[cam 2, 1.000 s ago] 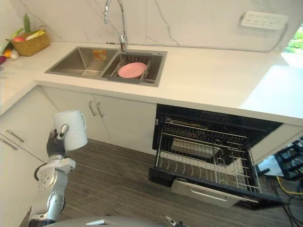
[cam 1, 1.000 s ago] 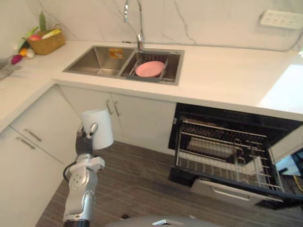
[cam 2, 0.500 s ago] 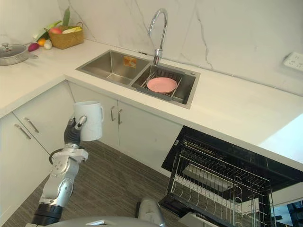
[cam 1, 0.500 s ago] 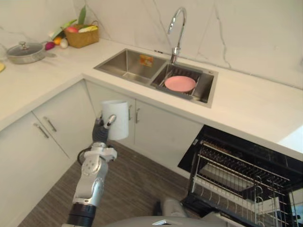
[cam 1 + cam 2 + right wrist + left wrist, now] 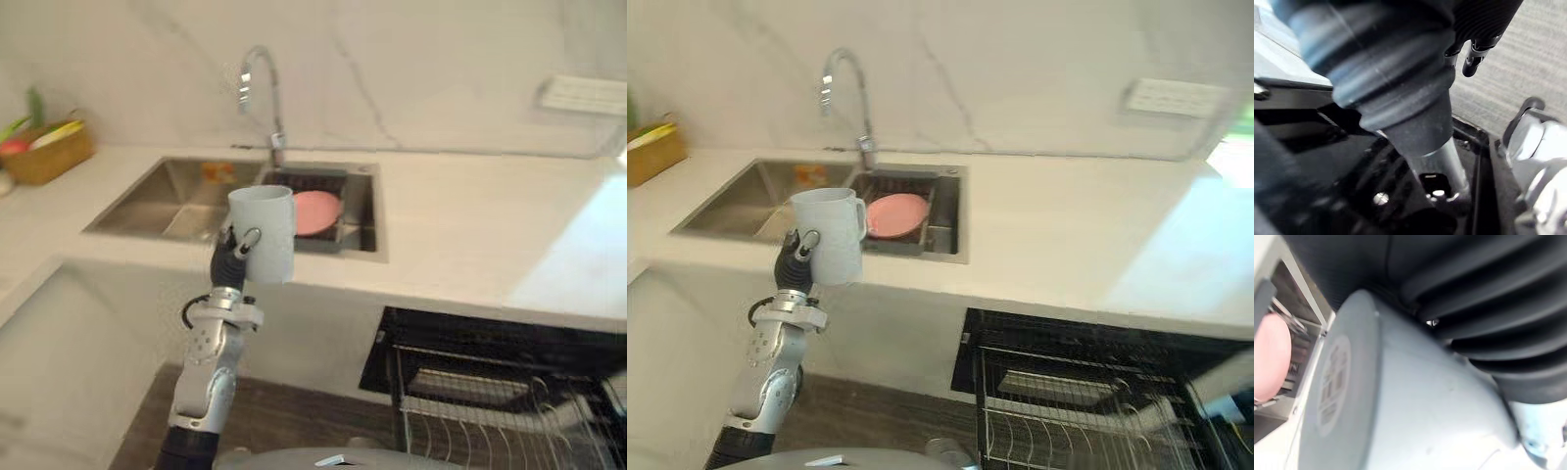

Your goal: Walk over to the sink, pick up the cup, carry it to the dishwasher, place the cup inside the dishwasher, then close the dishwasher door

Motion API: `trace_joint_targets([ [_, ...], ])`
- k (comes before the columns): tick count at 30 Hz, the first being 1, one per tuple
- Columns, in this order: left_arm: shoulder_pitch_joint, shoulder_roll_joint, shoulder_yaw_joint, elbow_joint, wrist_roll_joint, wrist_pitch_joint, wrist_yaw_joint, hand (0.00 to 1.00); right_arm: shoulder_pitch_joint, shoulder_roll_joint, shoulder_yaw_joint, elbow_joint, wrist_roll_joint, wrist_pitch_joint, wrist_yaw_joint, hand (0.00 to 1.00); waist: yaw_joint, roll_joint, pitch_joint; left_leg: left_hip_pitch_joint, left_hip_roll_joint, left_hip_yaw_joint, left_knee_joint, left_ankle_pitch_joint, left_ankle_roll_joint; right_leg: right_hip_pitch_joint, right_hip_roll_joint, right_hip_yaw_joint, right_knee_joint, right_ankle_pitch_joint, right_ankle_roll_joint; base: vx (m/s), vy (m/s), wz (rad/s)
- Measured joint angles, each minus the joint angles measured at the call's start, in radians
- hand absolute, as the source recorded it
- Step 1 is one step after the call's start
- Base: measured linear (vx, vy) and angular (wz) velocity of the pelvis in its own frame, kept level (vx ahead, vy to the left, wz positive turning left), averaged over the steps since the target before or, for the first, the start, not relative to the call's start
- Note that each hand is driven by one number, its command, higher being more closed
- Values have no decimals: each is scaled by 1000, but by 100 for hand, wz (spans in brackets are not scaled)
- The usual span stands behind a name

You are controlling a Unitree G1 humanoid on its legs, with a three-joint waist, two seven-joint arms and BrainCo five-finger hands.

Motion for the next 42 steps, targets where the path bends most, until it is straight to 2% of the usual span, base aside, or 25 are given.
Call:
trace_joint_targets([
  [1,16,1,13,-12,0,-21,2,100,1,-7,18,-23,-23,-2,-13,0,5,-7,-1,-6,-4,12,-38,-26,14,5,0,48,-2,0,0,314,211,-214],
  [2,45,2,38,-45,0,-58,14,100,2,-20,57,-82,-66,-4,-25,0,18,-12,0,-20,-22,8,-139,-65,26,3,1,145,-2,1,-2,305,270,-241],
  [4,65,4,70,-87,1,-107,48,100,2,-50,93,-163,-130,-5,-37,0,39,-13,-1,-35,-76,-87,-323,-91,30,-13,1,280,4,-3,6,238,305,-244],
  [5,84,8,98,-125,2,-134,74,100,3,-73,112,-199,-164,-4,-39,0,50,-12,-3,-24,-111,-175,-455,-92,34,-32,0,352,22,-15,27,164,306,-188],
  [6,95,12,111,-143,2,-149,89,100,4,-81,112,-225,-180,-5,-40,0,50,-9,-5,-21,-122,-210,-520,-90,38,-45,1,375,38,-25,43,189,406,-213],
  [7,105,18,140,-167,4,-174,109,100,14,-95,114,-301,-211,-6,-37,0,49,5,-13,-4,-127,-260,-669,-59,75,-81,9,396,85,-53,85,168,422,-185],
  [8,114,30,170,-175,10,-190,125,100,18,-101,120,-354,-248,-7,-31,0,51,4,-23,22,-129,-252,-694,-24,-41,-113,3,403,142,-87,126,169,416,-163],
  [9,122,33,178,-172,11,-191,135,100,25,-93,123,-375,-263,-7,-27,0,41,-14,-29,32,-136,-230,-689,-30,-58,-110,-15,401,144,-93,139,179,368,-122],
  [11,143,42,215,-174,29,-216,187,100,44,-40,139,-472,-321,-18,-6,0,46,-63,-49,89,-165,-128,-713,-39,-50,-121,-83,356,149,-78,169,176,291,-105],
  [12,148,41,219,-174,37,-226,207,100,44,-27,145,-500,-340,-19,1,0,48,-71,-53,105,-169,-105,-721,-39,-50,-119,-99,335,141,-73,168,127,267,-114],
  [14,148,41,216,-178,51,-250,256,100,39,6,135,-542,-351,-16,0,0,40,-78,-58,148,-185,-55,-754,-40,-47,-110,-137,281,115,-55,172,57,200,-82],
  [15,147,41,214,-182,63,-262,277,100,53,16,133,-596,-354,-19,13,0,26,-77,-58,162,-194,-31,-776,-45,-39,-117,-151,262,107,-49,180,8,112,-55],
  [18,145,32,195,-183,81,-265,336,100,66,22,115,-720,-389,-34,25,0,-6,-70,-63,178,-196,21,-786,-65,-36,-122,-151,272,68,-28,218,-30,88,-58],
  [22,136,9,170,-185,100,-266,376,100,66,21,43,-838,-419,-85,44,0,-22,-49,-72,186,-191,85,-782,-86,-33,-153,-141,294,47,-12,209,-29,63,-65],
  [25,123,-8,170,-186,100,-265,392,100,52,23,14,-964,-402,-128,113,0,-23,-25,-78,201,-189,101,-782,-91,-28,-187,-145,282,39,16,198,11,61,-92],
  [27,120,-18,179,-185,104,-260,415,100,-24,21,7,-1001,-336,-154,217,0,-6,-17,-75,234,-181,99,-786,-94,-22,-207,-189,144,28,59,126,16,56,-132],
  [28,116,-18,183,-184,118,-255,424,100,-52,21,3,-1002,-321,-155,243,0,0,-14,-73,243,-178,100,-788,-95,-21,-213,-201,105,26,72,105,14,40,-138],
  [29,103,-19,201,-181,129,-245,433,100,-109,17,-5,-1002,-280,-154,298,0,7,-5,-69,261,-173,100,-798,-96,-19,-221,-232,16,26,96,71,29,17,-104],
  [30,93,-19,215,-177,139,-238,441,100,-136,14,-6,-1003,-256,-154,321,0,10,-6,-61,271,-173,100,-804,-96,-19,-221,-246,-21,27,109,69,25,3,-107],
  [32,50,-18,258,-164,143,-211,450,100,-222,2,-5,-1004,-170,-144,392,0,16,-17,-48,285,-172,93,-818,-97,-19,-225,-262,-106,25,157,127,16,-37,-71],
  [33,40,-18,263,-153,148,-208,450,100,-239,-5,-4,-1006,-146,-136,406,0,21,-17,-42,287,-172,87,-818,-97,-19,-220,-262,-119,19,167,143,-18,-50,-49],
  [34,21,-18,264,-129,159,-202,446,100,-261,-21,3,-1019,-104,-114,425,0,33,-13,-34,285,-172,61,-820,-102,-17,-216,-261,-123,3,181,165,-37,-16,-25],
  [37,-21,-18,260,-67,190,-185,431,100,-283,-48,39,-1073,-21,-59,479,0,33,0,-20,273,-166,12,-848,-113,-28,-188,-247,-152,-74,228,211,-39,0,12],
  [39,-25,-15,260,-43,237,-178,430,100,-305,-52,76,-1075,28,-13,507,0,45,-3,-17,271,-158,3,-860,-111,-32,-133,-226,-171,-199,297,213,-38,20,14],
  [42,-24,5,262,-37,321,-179,457,100,-349,-51,166,-1074,95,66,553,0,80,-32,-3,266,-165,10,-875,-108,-46,-53,-215,-197,-413,409,197,-49,47,-7],
])
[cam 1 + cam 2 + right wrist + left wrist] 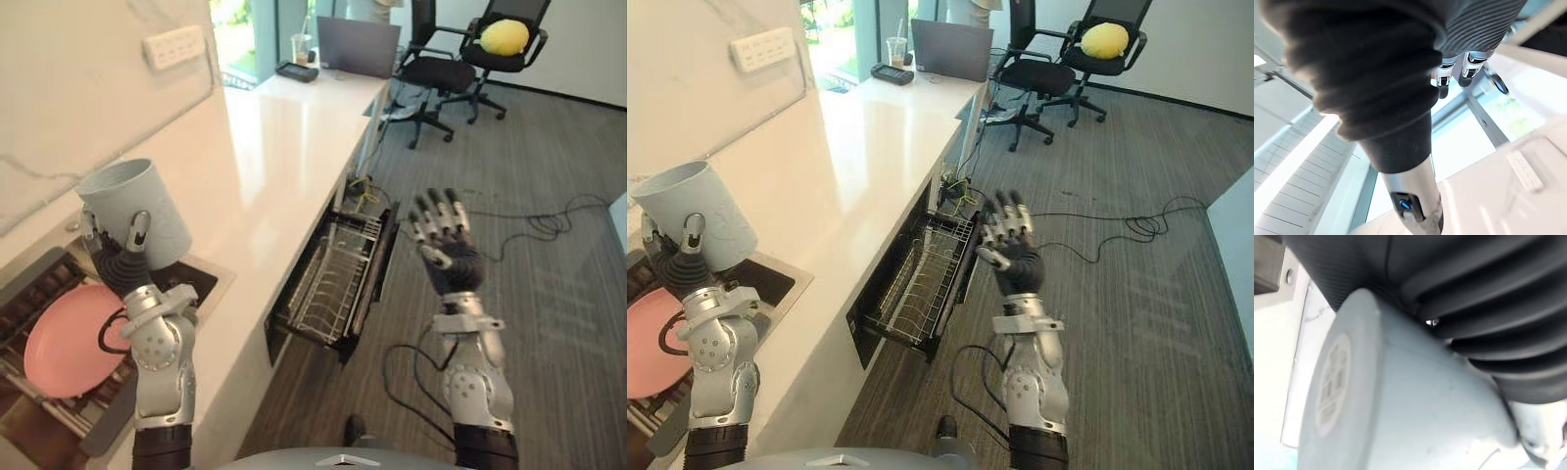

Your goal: Walk over to the sink, pick up the cup, carry it to the dishwasher, place the cup inside the dishwasher, then close the dishwasher door

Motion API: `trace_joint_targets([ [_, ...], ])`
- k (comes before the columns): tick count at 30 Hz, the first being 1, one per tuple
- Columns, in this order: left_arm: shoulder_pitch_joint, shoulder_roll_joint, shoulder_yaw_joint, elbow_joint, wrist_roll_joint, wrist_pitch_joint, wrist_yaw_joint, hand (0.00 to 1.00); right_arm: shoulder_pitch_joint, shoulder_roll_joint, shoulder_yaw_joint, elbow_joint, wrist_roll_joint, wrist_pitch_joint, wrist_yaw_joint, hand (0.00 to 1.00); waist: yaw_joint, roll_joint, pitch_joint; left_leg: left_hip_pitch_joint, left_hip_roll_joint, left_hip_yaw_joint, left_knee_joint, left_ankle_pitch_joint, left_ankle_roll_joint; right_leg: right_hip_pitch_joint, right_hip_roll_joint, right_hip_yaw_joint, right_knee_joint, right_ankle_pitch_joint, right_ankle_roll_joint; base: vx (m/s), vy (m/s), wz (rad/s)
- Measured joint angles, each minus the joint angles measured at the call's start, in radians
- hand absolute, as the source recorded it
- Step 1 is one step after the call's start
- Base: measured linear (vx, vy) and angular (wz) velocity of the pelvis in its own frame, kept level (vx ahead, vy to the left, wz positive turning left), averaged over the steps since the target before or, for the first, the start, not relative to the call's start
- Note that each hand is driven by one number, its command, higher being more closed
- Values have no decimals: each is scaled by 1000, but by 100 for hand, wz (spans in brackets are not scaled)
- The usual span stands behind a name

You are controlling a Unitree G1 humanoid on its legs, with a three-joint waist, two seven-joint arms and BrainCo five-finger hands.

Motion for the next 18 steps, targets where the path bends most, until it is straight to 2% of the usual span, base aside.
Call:
trace_joint_targets([
  [2,3,6,-6,18,62,0,31,100,-15,0,57,0,14,39,16,0,15,-4,5,-1,-3,-4,2,0,0,6,-5,-24,0,3,-1,-25,33,6],
  [5,4,4,-19,30,193,1,98,100,-41,0,114,1,68,68,16,0,20,-3,5,-11,0,-20,2,3,-5,1,-4,-40,0,10,8,43,-6,15],
  [11,-6,4,-96,104,493,32,244,100,-56,-40,228,1,168,97,8,0,17,5,8,-24,4,-39,2,4,-5,4,-5,-91,2,16,6,14,-15,6],
  [18,-48,11,-154,139,684,64,380,100,-58,-48,337,1,221,118,-21,0,22,5,8,-47,-20,-72,-1,22,6,3,-35,-143,4,37,-1,-39,-5,17],
])
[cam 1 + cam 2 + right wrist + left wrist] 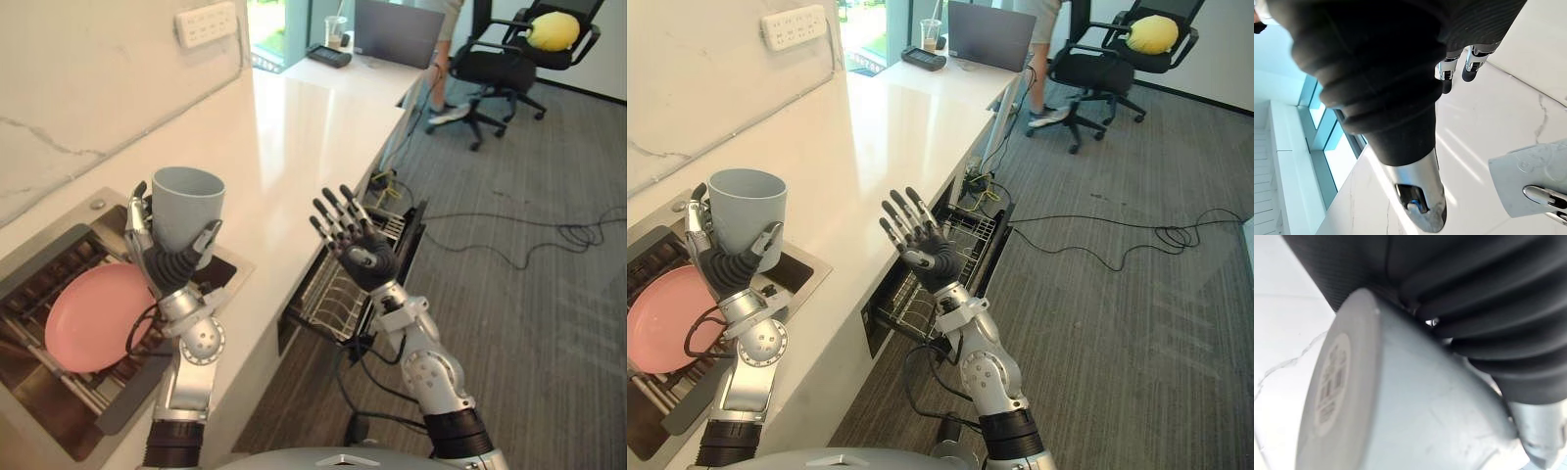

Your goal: Walk over to the sink, pick up the cup, carry it to the dishwasher, place the cup inside the dishwasher, then close the dishwasher door

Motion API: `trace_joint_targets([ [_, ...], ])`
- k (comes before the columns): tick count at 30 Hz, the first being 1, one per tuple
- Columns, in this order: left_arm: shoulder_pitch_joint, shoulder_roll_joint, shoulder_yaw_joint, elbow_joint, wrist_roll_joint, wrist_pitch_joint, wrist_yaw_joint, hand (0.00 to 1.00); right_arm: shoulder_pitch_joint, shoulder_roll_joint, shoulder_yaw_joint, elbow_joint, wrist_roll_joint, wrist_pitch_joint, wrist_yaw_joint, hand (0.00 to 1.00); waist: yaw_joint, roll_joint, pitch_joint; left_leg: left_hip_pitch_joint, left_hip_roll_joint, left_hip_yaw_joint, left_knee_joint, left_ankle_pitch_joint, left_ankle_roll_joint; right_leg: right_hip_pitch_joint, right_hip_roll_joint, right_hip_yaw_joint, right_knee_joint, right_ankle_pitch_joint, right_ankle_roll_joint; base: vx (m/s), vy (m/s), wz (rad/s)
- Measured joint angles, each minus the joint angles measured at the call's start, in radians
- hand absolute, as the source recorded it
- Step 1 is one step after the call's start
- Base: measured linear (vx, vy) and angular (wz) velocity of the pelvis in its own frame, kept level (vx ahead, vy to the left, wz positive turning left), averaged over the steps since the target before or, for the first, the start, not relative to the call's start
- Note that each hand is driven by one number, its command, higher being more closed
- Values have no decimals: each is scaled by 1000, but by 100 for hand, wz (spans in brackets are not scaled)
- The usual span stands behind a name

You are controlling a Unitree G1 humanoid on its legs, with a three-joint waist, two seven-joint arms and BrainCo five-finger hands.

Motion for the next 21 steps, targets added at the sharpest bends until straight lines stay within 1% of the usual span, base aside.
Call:
trace_joint_targets([
  [2,-5,17,-18,13,34,24,33,100,-22,-1,46,0,12,16,-6,0,4,-3,-1,-4,-8,-1,-10,13,2,-8,-8,-2,-4,5,-5,-71,-27,4],
  [4,-9,25,-30,15,56,29,50,100,-45,-2,66,0,14,18,-16,0,8,-6,-1,-17,-10,-1,-5,15,1,-19,-13,-4,-4,5,-5,-59,-40,-2],
  [6,-15,31,-51,21,58,47,73,100,-64,-6,84,0,22,18,-32,0,12,-7,-1,-35,-9,-3,9,16,-1,-28,-13,-7,-4,5,-5,-57,-44,4],
  [9,-44,32,-77,48,60,64,100,100,-84,-17,103,3,21,17,-73,0,10,-9,-1,-48,-6,-15,16,19,-6,-28,-12,-21,-4,5,-8,-65,-54,10],
  [12,-74,36,-105,49,98,65,133,100,-90,-17,125,5,20,13,-128,0,9,-19,0,-63,-3,-28,30,21,-9,-28,-12,-32,-4,6,-14,-52,-39,10],
  [14,-85,40,-118,49,104,71,134,100,-116,-16,150,18,20,12,-147,0,10,-26,0,-69,-2,-29,41,20,-10,-29,-12,-33,-4,2,-19,-61,-30,3],
  [15,-89,49,-135,49,117,85,134,100,-140,-14,165,36,20,12,-160,0,10,-31,-2,-71,-2,-30,43,20,-10,-29,-12,-34,-4,-2,-25,-49,-21,2],
  [17,-90,60,-159,49,136,95,135,100,-165,-14,181,52,21,12,-180,0,13,-36,-5,-73,-1,-33,43,22,-13,-29,-12,-36,-4,-3,-26,-27,-19,6],
  [19,-91,66,-178,49,144,109,152,100,-182,-11,194,52,21,11,-203,0,14,-37,-6,-78,0,-41,46,22,-14,-28,-12,-44,-4,-3,-27,-10,-18,12],
  [21,-98,67,-185,49,177,127,165,100,-198,-10,199,52,21,11,-220,0,13,-37,-6,-88,1,-54,51,23,-15,-28,-13,-56,-2,-3,-27,12,-11,16],
])
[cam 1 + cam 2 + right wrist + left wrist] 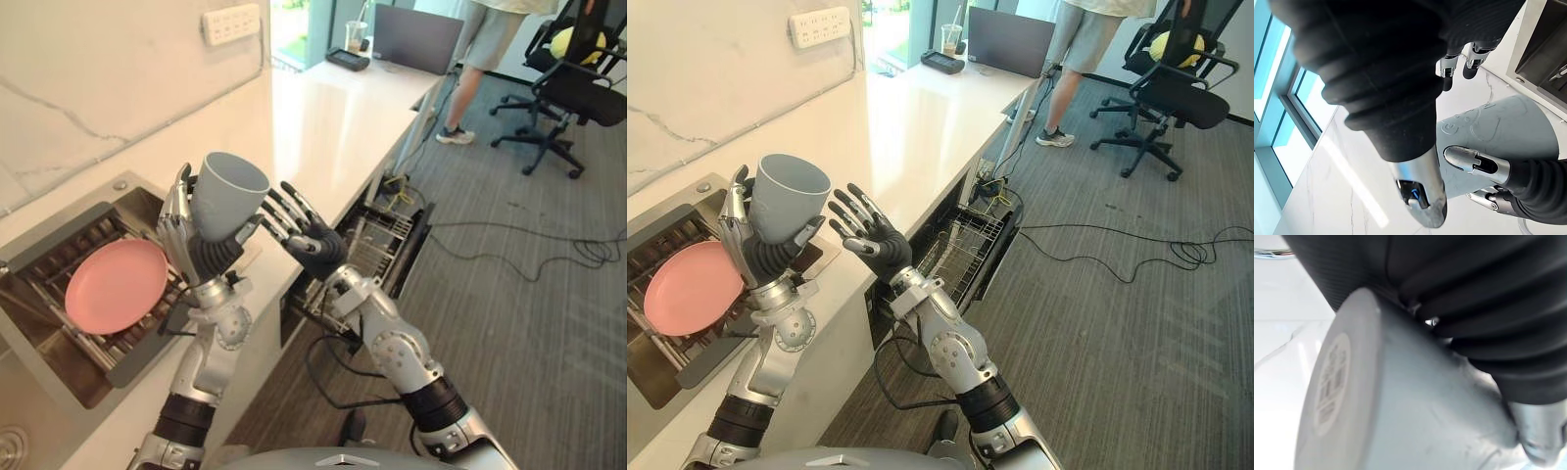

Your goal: Walk over to the sink, pick up the cup, carry it to the dishwasher, place the cup inside the dishwasher, then close the dishwasher door

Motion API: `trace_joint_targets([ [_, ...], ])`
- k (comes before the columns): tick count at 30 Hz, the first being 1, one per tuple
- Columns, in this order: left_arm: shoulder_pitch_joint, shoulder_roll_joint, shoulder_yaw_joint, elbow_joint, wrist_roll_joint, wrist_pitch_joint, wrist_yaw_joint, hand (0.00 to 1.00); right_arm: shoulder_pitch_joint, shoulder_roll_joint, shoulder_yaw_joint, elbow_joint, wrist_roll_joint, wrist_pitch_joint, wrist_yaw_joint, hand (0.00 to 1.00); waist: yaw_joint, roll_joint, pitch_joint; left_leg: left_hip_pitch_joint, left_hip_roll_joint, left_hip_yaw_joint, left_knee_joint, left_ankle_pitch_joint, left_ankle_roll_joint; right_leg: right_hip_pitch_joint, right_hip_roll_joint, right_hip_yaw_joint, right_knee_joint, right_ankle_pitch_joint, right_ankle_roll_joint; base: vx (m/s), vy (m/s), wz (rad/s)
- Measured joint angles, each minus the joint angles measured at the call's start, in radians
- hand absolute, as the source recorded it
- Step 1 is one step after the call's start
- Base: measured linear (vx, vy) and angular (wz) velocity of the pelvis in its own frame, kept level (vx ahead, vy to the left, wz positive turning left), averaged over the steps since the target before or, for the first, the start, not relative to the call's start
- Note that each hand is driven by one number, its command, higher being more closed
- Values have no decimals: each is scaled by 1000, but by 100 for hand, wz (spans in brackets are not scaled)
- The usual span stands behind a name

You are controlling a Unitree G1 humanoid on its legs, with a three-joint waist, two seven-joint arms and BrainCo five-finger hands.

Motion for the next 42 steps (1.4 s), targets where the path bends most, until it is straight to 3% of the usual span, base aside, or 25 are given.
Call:
trace_joint_targets([
  [10,-43,10,-66,33,36,51,26,100,-59,4,44,38,3,-6,-66,0,7,0,-1,-5,0,-12,8,1,-2,6,-1,-3,4,11,3,0,-3,2],
  [30,-44,29,-146,72,57,52,28,100,-148,4,78,71,4,-18,-151,0,11,1,-30,-14,7,-24,12,7,-11,3,5,-9,0,2,-11,-7,-2,1],
  [38,-45,30,-152,87,56,52,29,100,-166,4,78,71,-9,-38,-198,0,27,8,-56,-14,7,-31,10,7,-12,9,4,-27,3,8,-7,10,5,3],
  [39,-45,30,-151,87,55,52,30,100,-177,4,79,72,-16,-38,-210,100,27,7,-57,-12,7,-33,11,8,-12,13,4,-27,2,8,-8,-5,12,5],
  [42,-46,37,-144,87,55,54,34,100,-190,4,81,75,-16,-38,-214,100,28,7,-57,-12,7,-33,11,9,-13,13,4,-30,-2,2,-13,0,0,0],
])
